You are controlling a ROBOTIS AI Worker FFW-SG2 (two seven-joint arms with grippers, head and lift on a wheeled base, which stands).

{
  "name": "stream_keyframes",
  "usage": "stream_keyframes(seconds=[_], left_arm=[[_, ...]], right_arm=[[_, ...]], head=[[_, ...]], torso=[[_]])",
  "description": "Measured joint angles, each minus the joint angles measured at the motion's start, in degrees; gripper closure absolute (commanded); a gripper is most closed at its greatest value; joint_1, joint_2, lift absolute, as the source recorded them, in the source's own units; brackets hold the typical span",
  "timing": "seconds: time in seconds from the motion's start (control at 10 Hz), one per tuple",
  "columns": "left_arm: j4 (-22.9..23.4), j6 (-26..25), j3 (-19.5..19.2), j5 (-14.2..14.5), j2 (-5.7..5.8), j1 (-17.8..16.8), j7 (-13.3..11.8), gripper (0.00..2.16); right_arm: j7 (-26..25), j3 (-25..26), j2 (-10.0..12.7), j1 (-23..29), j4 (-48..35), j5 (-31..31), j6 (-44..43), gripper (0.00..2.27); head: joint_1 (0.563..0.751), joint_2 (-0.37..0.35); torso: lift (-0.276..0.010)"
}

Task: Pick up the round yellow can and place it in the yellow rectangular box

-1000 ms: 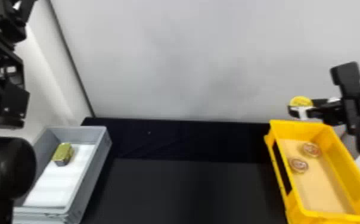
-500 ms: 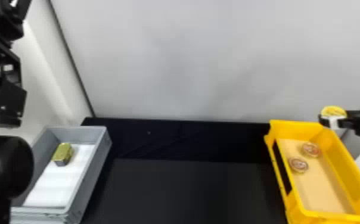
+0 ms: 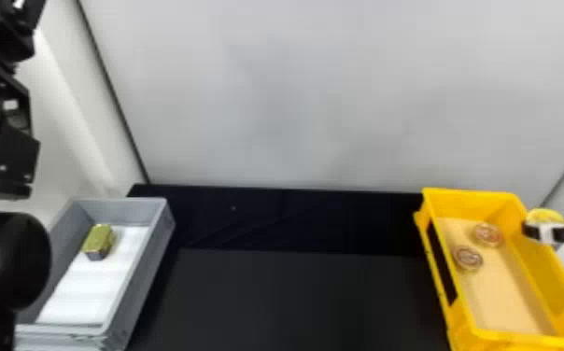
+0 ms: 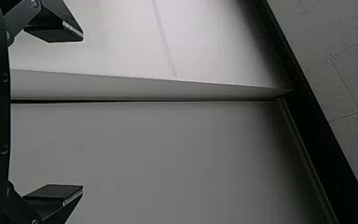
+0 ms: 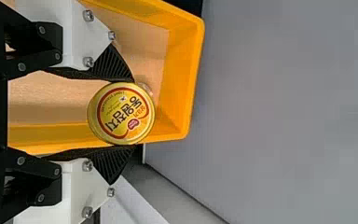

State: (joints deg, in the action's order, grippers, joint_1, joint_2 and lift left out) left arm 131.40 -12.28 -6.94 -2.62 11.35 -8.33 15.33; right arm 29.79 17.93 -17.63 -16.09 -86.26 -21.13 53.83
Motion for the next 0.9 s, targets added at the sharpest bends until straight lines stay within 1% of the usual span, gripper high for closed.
stream_keyframes(seconds=[0.2, 0.4, 0.9], left_arm=[[0.0, 0.0, -0.1, 0.0, 0.0, 0.1, -0.2, 0.13], [0.0, 0.1, -0.3, 0.0, 0.0, 0.3, -0.3, 0.13], [0.0, 0.2, -0.6, 0.0, 0.0, 0.6, -0.5, 0.13]], right_arm=[[-0.2, 0.3, 0.0, 1.2, 4.0, 2.5, -2.0, 0.6], [-1.8, 0.1, 0.0, 1.7, 8.2, 5.1, -3.3, 0.6], [-2.7, 0.0, 0.1, 2.3, 13.3, 6.8, -3.1, 0.6]], head=[[0.663, 0.054], [0.663, 0.054], [0.663, 0.054]], torso=[[0.0], [0.0], [0.0]])
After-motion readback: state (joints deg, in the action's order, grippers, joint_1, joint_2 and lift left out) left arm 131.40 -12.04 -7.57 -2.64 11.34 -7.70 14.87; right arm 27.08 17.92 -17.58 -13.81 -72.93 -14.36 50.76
